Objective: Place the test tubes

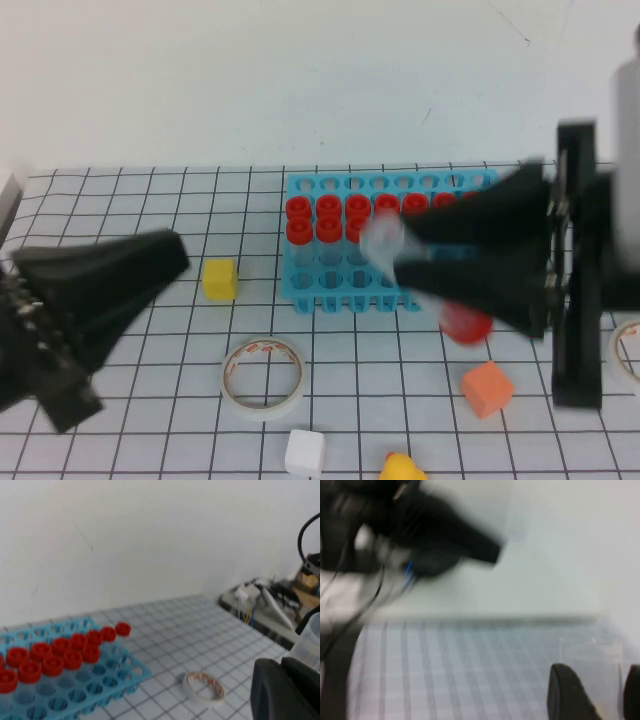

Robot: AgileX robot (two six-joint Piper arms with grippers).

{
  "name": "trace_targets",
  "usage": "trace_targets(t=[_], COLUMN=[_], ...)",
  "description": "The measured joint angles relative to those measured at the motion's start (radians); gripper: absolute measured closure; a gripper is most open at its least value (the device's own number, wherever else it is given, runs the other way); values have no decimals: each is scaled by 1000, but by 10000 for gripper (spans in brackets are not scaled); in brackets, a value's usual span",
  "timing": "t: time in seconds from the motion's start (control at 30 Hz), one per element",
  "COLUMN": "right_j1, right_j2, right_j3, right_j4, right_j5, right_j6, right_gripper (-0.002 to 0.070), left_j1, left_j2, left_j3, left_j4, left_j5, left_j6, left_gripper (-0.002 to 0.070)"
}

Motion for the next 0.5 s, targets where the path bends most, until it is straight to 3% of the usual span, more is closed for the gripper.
trace_targets(t=[0.33,0.5], right_j1=[0,0], right_j2=[79,161], right_j3=[-44,-151], right_j4=[-519,-661], right_j5=[184,333], right_j6=[282,347], right_gripper=[454,455], left_j1=[-21,-195], left_j2=[222,317], left_j3=[-171,-265], left_j4=[383,559], left_j5=[161,159], left_j6=[-125,-157], left_gripper=[676,676])
